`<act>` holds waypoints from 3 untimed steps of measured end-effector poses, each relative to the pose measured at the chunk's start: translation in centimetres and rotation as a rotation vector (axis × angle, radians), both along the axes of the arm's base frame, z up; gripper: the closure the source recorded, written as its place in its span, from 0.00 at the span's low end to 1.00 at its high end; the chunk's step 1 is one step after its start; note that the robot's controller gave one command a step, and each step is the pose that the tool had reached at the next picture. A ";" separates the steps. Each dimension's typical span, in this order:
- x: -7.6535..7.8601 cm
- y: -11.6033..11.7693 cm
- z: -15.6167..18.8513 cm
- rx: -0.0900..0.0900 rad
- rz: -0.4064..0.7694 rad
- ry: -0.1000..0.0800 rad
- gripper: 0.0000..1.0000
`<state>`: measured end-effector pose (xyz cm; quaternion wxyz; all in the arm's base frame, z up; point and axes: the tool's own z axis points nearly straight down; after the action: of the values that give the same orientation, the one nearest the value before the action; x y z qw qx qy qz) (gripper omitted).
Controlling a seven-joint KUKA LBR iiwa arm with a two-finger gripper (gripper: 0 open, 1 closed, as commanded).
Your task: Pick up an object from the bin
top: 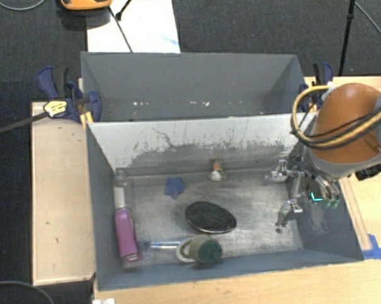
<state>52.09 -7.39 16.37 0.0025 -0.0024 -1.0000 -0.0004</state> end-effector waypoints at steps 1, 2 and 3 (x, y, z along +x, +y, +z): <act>-2.4 8.9 -9.3 0.001 0.107 -0.012 0.00; -3.1 14.5 -9.1 0.000 0.204 -0.017 0.00; -3.0 14.4 -9.0 0.000 0.204 -0.018 1.00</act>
Offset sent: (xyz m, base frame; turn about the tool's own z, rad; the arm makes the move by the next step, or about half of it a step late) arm -0.0257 0.0857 -0.0937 -0.1029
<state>49.04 7.03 7.40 -0.0063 0.0996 -0.9950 -0.0004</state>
